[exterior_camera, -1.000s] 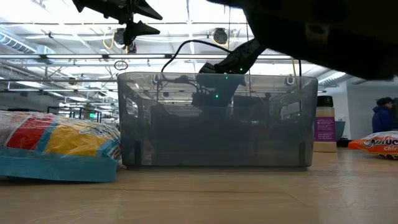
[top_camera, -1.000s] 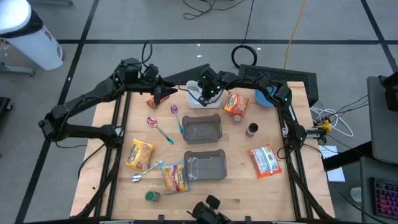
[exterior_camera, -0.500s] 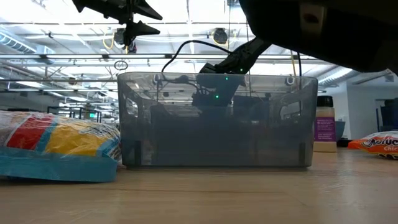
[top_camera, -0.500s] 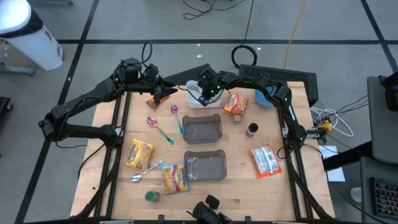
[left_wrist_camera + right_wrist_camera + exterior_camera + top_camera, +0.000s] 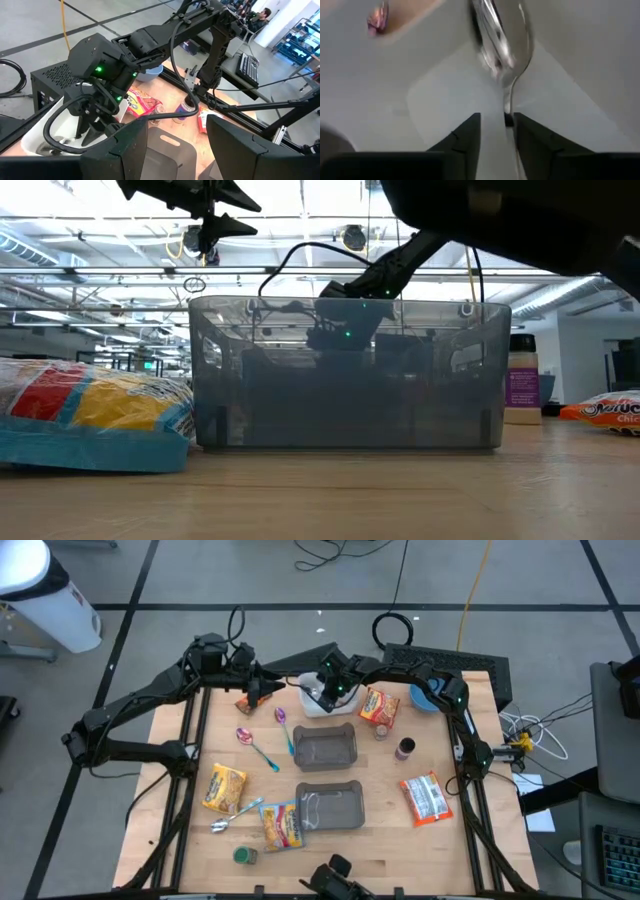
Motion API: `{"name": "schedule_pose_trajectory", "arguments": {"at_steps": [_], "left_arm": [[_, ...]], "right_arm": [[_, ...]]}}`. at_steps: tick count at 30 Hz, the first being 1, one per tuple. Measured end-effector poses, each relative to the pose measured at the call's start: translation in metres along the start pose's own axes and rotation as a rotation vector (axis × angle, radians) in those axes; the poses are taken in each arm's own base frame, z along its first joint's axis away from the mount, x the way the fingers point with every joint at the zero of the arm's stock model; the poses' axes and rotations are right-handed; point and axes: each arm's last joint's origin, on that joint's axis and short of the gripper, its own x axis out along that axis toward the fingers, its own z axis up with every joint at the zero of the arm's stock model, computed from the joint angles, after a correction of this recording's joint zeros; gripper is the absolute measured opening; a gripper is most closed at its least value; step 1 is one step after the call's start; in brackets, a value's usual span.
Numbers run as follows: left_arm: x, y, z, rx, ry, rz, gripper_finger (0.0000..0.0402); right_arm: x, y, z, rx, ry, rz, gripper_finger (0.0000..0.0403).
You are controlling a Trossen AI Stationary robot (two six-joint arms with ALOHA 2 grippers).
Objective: Pick & Place Food Item
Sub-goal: Put the orange spoon into the white bin, then adjust the white bin
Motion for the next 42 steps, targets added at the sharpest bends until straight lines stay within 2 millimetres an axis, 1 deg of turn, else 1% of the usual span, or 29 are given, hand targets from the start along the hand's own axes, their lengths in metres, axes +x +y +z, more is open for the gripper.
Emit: {"name": "schedule_pose_trajectory", "arguments": {"at_steps": [5, 11, 16, 20, 24, 30, 34, 37, 40, 42], "left_arm": [[0.000, 0.000, 0.000, 0.000, 0.000, 0.000, 0.0209], [0.000, 0.000, 0.000, 0.000, 0.000, -0.001, 0.0209], [0.000, 0.000, 0.000, -0.010, 0.001, -0.001, 0.0209], [0.000, 0.000, 0.000, -0.013, 0.001, -0.003, 0.0209], [0.000, 0.000, -0.001, -0.017, 0.007, 0.001, 0.0209], [0.000, 0.000, -0.002, -0.015, 0.018, 0.006, 0.0209], [0.000, 0.001, -0.002, -0.016, 0.018, 0.006, 0.0209], [0.000, 0.002, -0.005, -0.028, 0.044, 0.033, 0.0209], [0.001, 0.007, -0.012, -0.059, 0.094, 0.119, 0.0209], [0.005, 0.011, -0.015, -0.092, 0.122, 0.169, 0.0209]], "right_arm": [[0.000, 0.000, 0.000, 0.009, -0.001, -0.003, 0.0161], [0.000, 0.000, 0.003, 0.045, -0.035, -0.004, 0.0180], [-0.002, 0.000, 0.012, 0.146, -0.121, 0.006, 0.0177], [-0.002, 0.000, 0.018, 0.189, -0.175, 0.022, 0.0174], [-0.008, 0.002, 0.020, 0.201, -0.183, 0.047, 0.0177], [-0.015, 0.009, 0.027, 0.204, -0.242, 0.062, 0.0175], [-0.018, 0.017, 0.035, 0.191, -0.316, 0.063, 0.0170], [-0.018, 0.022, 0.036, 0.194, -0.326, 0.074, 0.0166], [-0.031, 0.026, 0.039, 0.184, -0.333, 0.075, 0.0154], [-0.046, 0.028, 0.043, 0.150, -0.346, 0.067, 0.0140]]}}
